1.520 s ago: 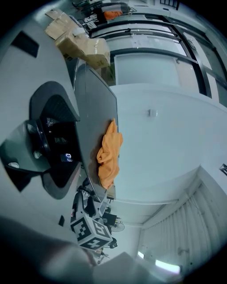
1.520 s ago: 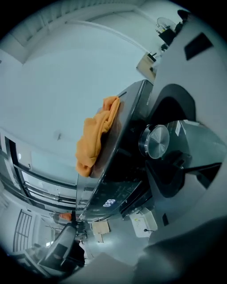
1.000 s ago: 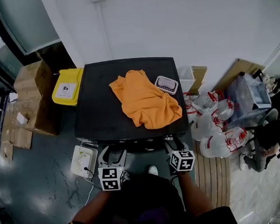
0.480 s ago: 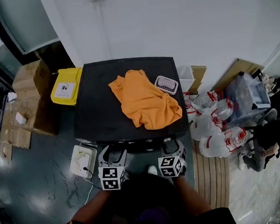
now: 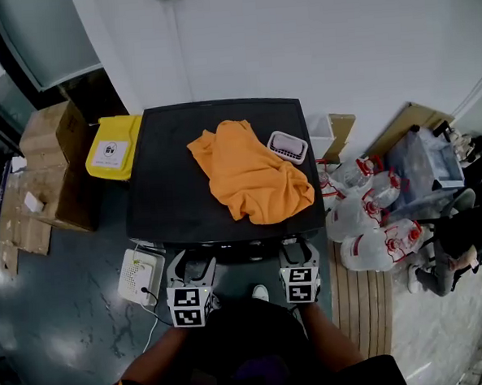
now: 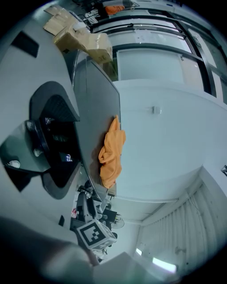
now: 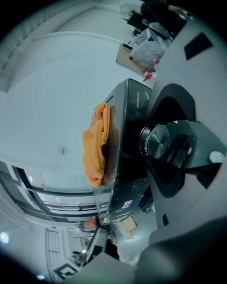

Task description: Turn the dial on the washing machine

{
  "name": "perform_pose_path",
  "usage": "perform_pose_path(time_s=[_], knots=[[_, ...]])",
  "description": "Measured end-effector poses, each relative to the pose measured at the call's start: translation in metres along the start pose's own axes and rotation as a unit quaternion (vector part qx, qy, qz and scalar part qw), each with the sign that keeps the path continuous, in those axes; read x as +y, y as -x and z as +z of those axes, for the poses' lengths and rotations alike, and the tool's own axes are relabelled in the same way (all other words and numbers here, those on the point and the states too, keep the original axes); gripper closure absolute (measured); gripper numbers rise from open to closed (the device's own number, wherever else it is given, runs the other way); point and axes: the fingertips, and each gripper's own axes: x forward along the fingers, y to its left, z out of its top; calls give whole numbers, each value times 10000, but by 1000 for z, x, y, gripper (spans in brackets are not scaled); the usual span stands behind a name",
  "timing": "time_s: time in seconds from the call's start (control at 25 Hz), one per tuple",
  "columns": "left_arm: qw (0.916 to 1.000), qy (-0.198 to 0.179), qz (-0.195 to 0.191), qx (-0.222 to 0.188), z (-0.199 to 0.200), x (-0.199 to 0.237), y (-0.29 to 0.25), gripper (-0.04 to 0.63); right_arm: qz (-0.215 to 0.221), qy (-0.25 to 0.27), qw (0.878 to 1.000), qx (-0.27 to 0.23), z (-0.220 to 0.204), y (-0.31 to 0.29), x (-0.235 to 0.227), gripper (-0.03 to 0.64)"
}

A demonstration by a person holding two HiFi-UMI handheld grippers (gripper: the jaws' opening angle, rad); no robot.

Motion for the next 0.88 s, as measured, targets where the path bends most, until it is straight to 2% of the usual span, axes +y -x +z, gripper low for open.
perform_pose_path(time_s=[0.08, 0.2, 0.28, 0.36, 0.44, 0.52, 0.6, 0.72, 0.88], knots=[[10000, 38, -29, 0, -1, 0, -1, 310, 318, -664, 9973, -66, -2, -1, -5, 356], [9999, 117, -103, 29, -2, -4, -3, 310, 739, -1493, 9860, -116, -4, -2, -11, 356], [9999, 94, -125, 32, -2, -5, -5, 310, 898, -1727, 9808, -108, -4, -2, -12, 354], [9998, 80, -152, 43, -3, -7, -6, 310, 880, -1665, 9821, -73, -5, -2, -11, 353], [9998, 65, -176, 36, -3, -9, -7, 310, 662, -1305, 9892, -6, -6, -2, -10, 348], [9998, 50, -192, 23, -2, -10, -7, 310, 332, -663, 9972, 78, -6, -1, -6, 340], [9998, 20, -175, 16, -2, -10, -6, 310, 32, 84, 9999, 121, -4, 1, 0, 330], [9999, -2, -144, 13, -3, -8, -5, 310, -265, 965, 9948, 211, 0, 2, 9, 325], [9999, -8, -112, 36, -6, -6, -3, 310, -618, 1588, 9848, 327, -2, -3, 9, 326]])
